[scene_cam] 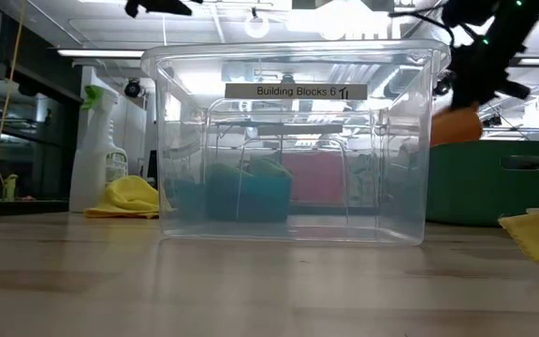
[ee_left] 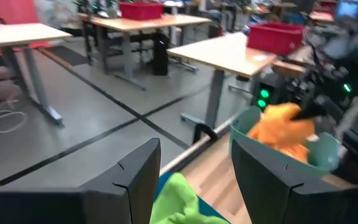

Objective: Sort microfiber towel by color & place in baskets
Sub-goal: Put the orange microfiber cloth into the green bin, then put the bottom yellow microfiber cloth into the transparent bin

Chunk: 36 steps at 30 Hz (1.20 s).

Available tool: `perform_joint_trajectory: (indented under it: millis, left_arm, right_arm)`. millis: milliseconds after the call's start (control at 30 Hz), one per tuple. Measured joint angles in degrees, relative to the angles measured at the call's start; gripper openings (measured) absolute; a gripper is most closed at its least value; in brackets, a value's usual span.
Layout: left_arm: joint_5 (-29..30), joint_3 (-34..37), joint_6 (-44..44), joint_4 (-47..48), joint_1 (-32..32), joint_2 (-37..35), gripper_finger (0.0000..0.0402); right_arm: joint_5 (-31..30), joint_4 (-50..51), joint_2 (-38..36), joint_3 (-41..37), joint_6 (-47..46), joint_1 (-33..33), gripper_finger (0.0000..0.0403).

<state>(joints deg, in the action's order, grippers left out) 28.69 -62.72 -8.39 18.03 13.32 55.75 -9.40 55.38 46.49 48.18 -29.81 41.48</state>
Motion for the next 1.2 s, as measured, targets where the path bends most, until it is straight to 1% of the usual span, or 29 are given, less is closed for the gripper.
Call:
perform_joint_trajectory:
  millis: [67, 133, 200, 267, 400, 533, 600, 667, 733, 800, 967, 1067, 1133, 1200]
  left_arm:
    - [1.9, 0.0, 0.0, -0.1, 0.0, -1.0, 0.0186]
    - [4.0, 0.0, 0.1, -0.4, 0.0, -1.9, 0.0186]
    - [5.5, 0.0, 0.9, -1.2, 0.0, -2.4, 0.0186]
    - [5.5, 0.0, 1.4, -2.2, 0.0, -2.7, 0.0186]
    - [1.9, 0.0, 1.4, -3.5, 0.0, -2.8, 0.0186]
    - [-1.7, 0.0, 0.1, -3.7, 0.0, -2.8, 0.0186]
    - [-3.5, 0.0, -0.9, -3.5, 0.0, -2.9, 0.0186]
    - [-6.4, 0.0, -2.9, -3.9, 0.0, -3.1, 0.0186]
    - [-10.3, 0.0, -3.5, -5.3, 0.0, -3.5, 0.0186]
    - [-12.7, 0.0, -3.5, -6.0, 0.0, -4.0, 0.0186]
    - [-13.0, 0.0, -3.5, -5.7, 0.1, -4.4, 0.0186]
    - [-13.0, 0.0, -3.3, -5.4, 0.0, -4.4, 0.0186]
    - [-13.0, 0.0, -2.9, -4.8, 0.0, -4.3, 0.0186]
    - [-13.0, 0.0, -2.9, -3.7, 0.0, -4.2, 0.0186]
  right_arm:
    - [-0.2, 0.2, -1.0, -2.4, -1.3, 1.0, 0.0000]
    - [0.8, 0.9, -0.5, -4.5, -2.6, 2.4, 0.0000]
    - [3.1, 0.4, 1.3, -5.9, -2.7, 3.7, 0.0000]
    - [5.1, -0.4, 3.9, -5.9, -1.5, 4.5, 0.0000]
    - [5.2, -0.5, 9.5, -3.9, 3.1, 5.7, 0.0002]
    - [5.2, -0.8, 13.7, -1.5, 8.9, 6.2, 0.0024]
    - [5.8, -0.7, 15.3, -0.2, 11.9, 6.2, 0.0047]
    - [7.3, 0.3, 16.9, 1.0, 14.7, 6.2, 0.0079]
    - [8.5, 2.1, 18.0, 2.7, 16.6, 6.2, 0.0118]
    - [8.6, 4.5, 18.6, 5.0, 19.2, 6.2, 0.0161]
    - [8.4, 11.8, 18.6, 12.9, 23.5, 6.2, 0.0262]
    - [8.6, 15.8, 18.5, 18.4, 23.8, 6.2, 0.0305]
    - [11.2, 18.1, 18.5, 21.2, 23.9, 6.1, 0.0324]
    - [16.7, 20.5, 18.5, 22.6, 23.8, 6.1, 0.0335]
